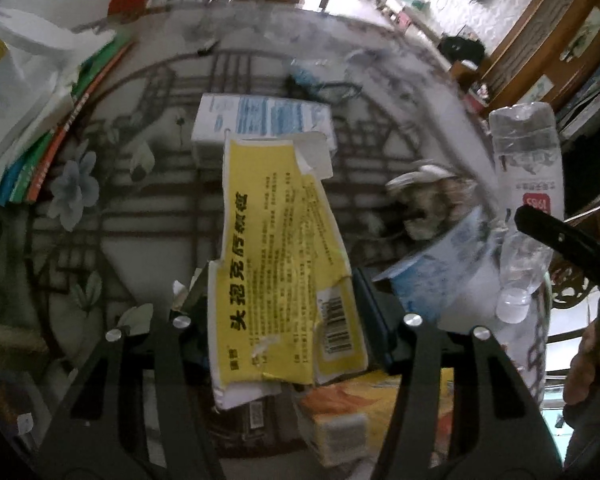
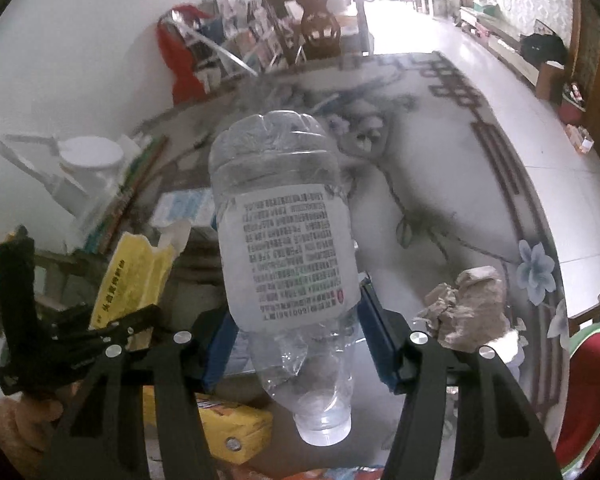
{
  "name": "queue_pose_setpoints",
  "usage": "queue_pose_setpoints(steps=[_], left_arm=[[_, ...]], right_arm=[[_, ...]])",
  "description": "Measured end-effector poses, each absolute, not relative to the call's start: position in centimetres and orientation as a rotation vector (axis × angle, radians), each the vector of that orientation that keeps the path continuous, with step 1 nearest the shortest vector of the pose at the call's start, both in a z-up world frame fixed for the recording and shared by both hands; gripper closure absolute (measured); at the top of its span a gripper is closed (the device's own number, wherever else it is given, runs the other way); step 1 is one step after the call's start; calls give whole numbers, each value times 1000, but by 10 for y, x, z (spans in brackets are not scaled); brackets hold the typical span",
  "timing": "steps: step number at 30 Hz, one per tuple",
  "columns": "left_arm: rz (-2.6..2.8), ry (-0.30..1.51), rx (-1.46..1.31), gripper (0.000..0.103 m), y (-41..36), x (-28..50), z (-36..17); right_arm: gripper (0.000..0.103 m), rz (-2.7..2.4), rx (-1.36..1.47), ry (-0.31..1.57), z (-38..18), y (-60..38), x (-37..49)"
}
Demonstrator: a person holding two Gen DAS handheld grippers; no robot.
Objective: Collect trash
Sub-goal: 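Carry the water bottle and yellow packaging over the red bucket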
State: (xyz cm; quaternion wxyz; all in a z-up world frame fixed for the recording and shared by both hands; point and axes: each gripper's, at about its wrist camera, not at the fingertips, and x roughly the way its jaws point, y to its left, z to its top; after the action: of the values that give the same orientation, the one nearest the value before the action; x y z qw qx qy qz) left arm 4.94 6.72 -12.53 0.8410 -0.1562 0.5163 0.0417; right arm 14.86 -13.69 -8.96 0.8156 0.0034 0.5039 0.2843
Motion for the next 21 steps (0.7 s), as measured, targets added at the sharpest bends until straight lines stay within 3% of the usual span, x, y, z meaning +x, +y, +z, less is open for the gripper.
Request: queue_pose_setpoints(steps=[12,21], left_arm=[[-61,900,-231,48,4,47,-53],[-213,859,-162,48,-62,51,-38]], right_arm=[[47,532,88,957,-46,-193,98],[47,395,162,927,-43,-264,70]])
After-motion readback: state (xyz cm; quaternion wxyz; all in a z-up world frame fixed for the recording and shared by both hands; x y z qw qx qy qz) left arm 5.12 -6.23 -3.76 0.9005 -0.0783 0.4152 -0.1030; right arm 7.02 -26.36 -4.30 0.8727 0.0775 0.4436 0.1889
